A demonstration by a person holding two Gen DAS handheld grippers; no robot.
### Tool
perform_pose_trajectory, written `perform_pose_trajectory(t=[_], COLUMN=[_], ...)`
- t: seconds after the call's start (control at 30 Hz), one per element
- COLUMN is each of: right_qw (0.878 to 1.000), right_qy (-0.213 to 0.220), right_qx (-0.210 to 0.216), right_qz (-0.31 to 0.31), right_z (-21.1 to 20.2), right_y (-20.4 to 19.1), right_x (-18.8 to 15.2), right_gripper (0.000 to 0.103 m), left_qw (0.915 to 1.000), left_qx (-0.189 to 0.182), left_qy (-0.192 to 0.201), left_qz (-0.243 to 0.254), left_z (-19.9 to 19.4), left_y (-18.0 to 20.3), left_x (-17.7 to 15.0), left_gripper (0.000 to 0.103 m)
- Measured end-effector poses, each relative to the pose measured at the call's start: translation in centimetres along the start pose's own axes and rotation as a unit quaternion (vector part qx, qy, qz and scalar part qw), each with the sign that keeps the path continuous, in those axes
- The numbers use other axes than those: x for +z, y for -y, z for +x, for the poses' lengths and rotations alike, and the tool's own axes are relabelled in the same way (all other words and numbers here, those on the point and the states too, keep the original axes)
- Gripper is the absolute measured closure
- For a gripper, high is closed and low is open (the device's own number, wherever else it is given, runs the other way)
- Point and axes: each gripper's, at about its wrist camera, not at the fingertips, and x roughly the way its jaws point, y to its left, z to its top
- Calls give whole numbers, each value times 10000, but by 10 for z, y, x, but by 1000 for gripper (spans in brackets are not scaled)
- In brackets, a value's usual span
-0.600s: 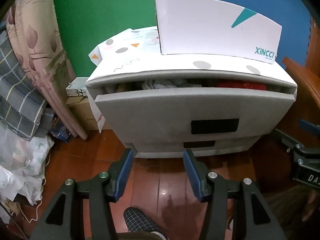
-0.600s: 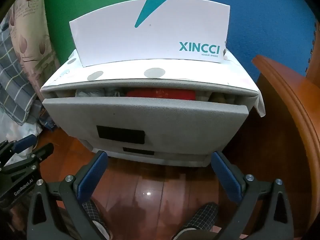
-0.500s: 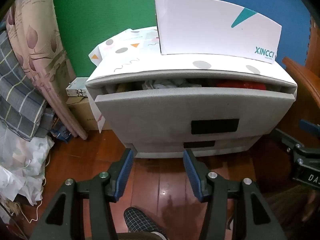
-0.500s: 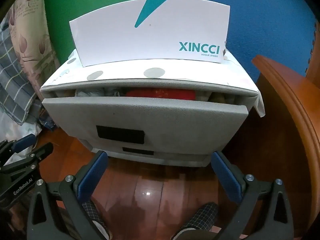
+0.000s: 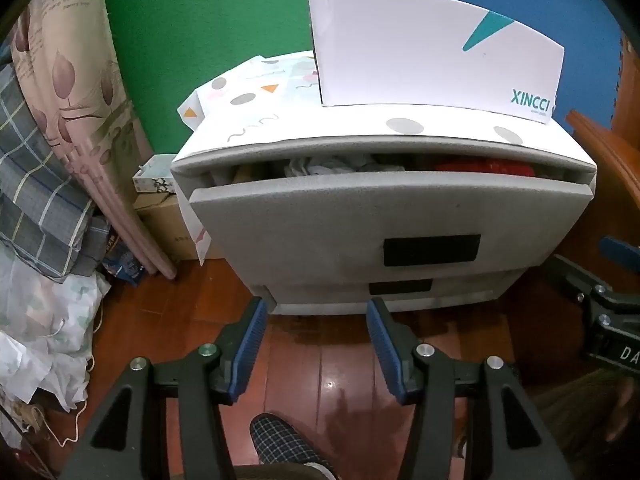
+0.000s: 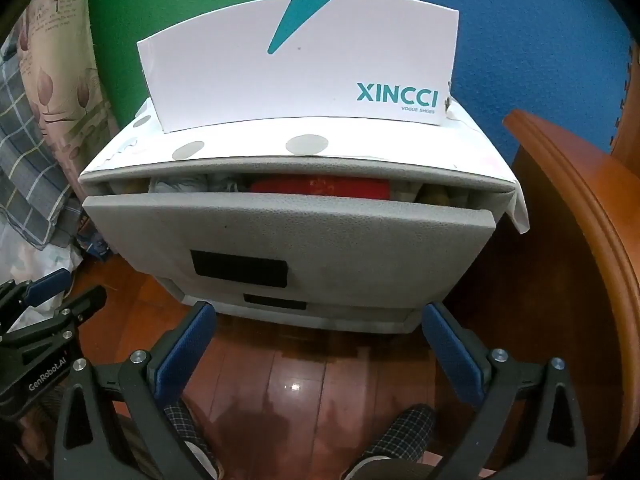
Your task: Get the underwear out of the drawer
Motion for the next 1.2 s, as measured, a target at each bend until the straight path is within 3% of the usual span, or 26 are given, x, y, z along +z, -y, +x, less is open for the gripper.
perform_pose_trajectory(t=[1.2], right_qw=[10000], right_qy=[-56], right_qx=[-12], right_qz=[48], right_z=[6], right_y=[4], right_x=[-1], right_gripper=[1], left_qw=[10000], left_qx=[14], left_qy=[-23], left_qz=[26], left_z=[4], left_y=[3], left_x=[-6], left_gripper=[50])
